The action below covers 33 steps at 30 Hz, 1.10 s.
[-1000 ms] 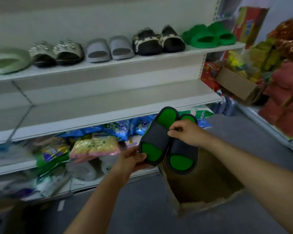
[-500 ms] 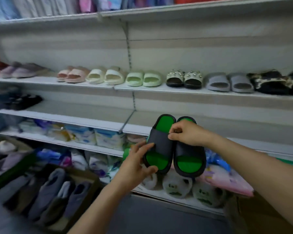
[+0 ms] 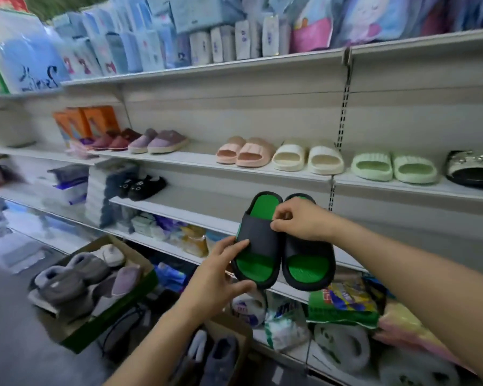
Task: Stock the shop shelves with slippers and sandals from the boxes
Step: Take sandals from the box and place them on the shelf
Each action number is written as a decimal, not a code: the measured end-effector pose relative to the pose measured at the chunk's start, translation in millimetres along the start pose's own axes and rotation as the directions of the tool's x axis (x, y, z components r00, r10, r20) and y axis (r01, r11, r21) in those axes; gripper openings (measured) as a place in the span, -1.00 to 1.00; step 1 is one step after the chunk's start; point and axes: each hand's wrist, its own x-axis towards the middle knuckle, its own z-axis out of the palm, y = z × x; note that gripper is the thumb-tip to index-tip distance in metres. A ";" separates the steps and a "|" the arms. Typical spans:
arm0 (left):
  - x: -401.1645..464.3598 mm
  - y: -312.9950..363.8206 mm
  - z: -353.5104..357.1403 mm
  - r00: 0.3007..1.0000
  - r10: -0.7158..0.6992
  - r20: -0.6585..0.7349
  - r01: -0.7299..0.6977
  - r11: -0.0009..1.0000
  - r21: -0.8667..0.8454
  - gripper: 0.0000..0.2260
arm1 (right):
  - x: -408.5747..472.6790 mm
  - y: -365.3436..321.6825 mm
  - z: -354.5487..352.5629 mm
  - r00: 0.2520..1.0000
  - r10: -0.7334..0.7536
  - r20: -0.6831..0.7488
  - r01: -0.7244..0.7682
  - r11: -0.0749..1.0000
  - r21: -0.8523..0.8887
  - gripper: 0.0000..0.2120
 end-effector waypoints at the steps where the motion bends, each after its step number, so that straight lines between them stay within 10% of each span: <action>1: 8.0 -11.5 -12.1 1.000 0.005 -0.014 -0.005 1.000 0.011 -0.28 | 16.7 -10.5 0.2 1.000 -0.015 -0.005 0.015 1.000 -0.015 -0.86; 14: 134.9 -153.9 -120.9 0.879 0.362 -0.311 -0.234 0.895 0.381 -0.86 | 246.9 -95.7 -1.2 0.975 -0.202 -0.096 0.195 0.978 -0.078 -0.90; 33: 295.5 -346.5 -240.5 0.837 0.521 -0.166 -0.364 0.759 0.540 -0.78 | 505.3 -144.7 65.8 0.984 0.051 -0.169 -0.065 0.995 -0.076 -0.88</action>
